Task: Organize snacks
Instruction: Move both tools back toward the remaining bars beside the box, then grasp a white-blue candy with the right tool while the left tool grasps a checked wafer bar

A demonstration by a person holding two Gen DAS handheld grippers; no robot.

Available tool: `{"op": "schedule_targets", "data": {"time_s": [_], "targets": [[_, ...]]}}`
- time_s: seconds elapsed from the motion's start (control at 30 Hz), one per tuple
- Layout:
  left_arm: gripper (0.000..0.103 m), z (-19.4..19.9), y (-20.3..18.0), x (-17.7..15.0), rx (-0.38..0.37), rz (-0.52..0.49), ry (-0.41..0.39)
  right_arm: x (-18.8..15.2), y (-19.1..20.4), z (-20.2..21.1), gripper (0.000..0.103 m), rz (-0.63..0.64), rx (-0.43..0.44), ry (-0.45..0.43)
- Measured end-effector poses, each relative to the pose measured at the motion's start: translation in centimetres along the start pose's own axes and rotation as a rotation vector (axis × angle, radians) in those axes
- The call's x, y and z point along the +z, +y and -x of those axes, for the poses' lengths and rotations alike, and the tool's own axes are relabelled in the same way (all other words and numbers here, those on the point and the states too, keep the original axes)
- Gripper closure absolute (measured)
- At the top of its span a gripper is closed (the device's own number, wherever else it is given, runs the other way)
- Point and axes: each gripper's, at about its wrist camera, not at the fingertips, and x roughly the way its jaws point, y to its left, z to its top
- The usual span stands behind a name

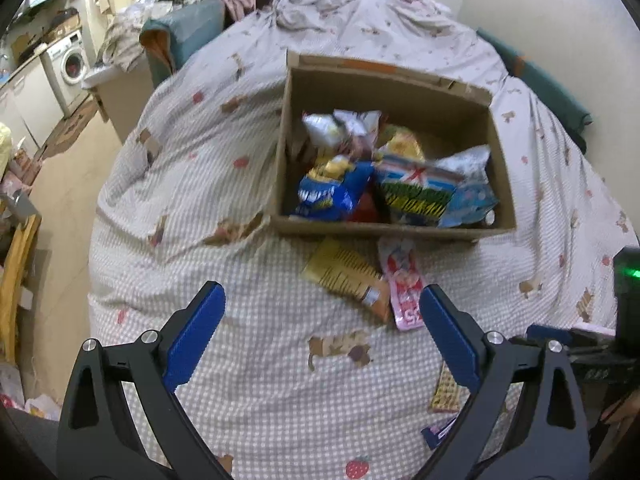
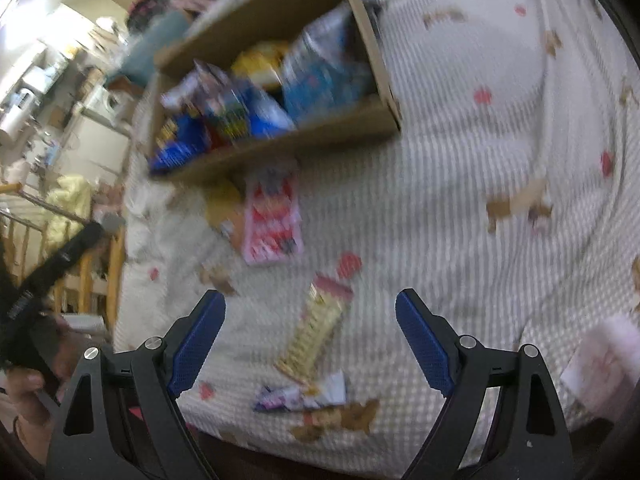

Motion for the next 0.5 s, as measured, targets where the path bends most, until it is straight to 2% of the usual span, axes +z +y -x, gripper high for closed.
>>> {"op": "schedule_targets", "data": {"time_s": [0.17,0.23,0.33,0.5], "targets": [[0.006,-0.4,0.4,0.0,-0.013,0.019,0.029,-2.0,-0.1,-3.7,0.013,0.045,-0.050,0.213],[0.006,-0.4,0.5,0.0,-0.018,0.024,0.032,-2.9,0.5,-4.2,0.013,0.081,-0.058,0.246],[0.007,-0.3,0.4,0.0,-0.038,0.040,0.045,-3.9,0.7,-5.1,0.013,0.076,-0.016,0.304],[0.007,-0.5,-0.6,-0.1,-0.057,0.021,0.054,-4.9,3.2,-7.6,0.013,0.181,-0.092,0.347]]}}
